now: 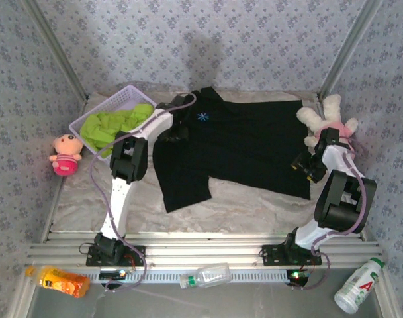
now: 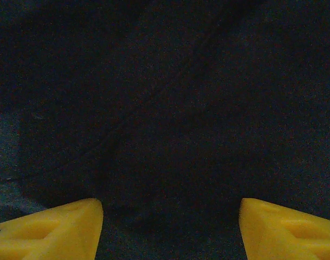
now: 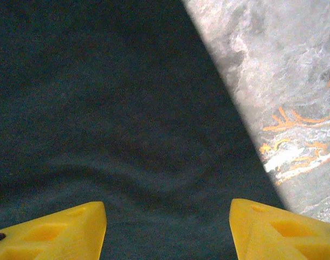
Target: Fold and stack the mixed laundry pile
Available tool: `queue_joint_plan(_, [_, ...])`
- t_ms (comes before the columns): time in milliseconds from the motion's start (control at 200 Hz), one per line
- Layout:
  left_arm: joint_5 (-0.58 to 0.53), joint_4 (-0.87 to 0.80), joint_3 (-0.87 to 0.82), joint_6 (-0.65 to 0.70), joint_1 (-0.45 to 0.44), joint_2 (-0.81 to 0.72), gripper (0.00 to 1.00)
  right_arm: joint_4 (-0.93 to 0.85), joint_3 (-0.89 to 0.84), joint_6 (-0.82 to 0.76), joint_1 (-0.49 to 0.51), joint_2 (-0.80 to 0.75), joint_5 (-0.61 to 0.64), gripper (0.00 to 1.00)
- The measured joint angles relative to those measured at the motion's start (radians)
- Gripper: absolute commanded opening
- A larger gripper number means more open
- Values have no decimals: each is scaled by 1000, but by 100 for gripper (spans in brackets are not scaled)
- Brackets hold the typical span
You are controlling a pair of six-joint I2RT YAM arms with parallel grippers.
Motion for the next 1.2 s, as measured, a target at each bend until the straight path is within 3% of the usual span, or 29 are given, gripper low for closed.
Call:
queue_joint_plan(140, [-18,-69,79,73,18,14,71,-17,0,-11,5,1,-13,63])
queue_joint_plan(260, [53,-85,42,74,8,-29,72,-13,0,-10,14,8,-27,63])
queue_joint_plan(495, [228,12,-378,-47,-34,-319,72,6,0,8,58,33,-40,63])
queue_joint_plan(630, [267,84,-584,-128,-68,-440,73,14,-8,41,66,30,-18,66])
queue_joint_plan(954, [262,190,-850,-246,-140,-560,74,-24,-104,80,25,-88,68,67])
queue_joint_plan(1199, [190,210,-876,-221,-95,-545,74,-32,-197,80,-50,-140,12,63])
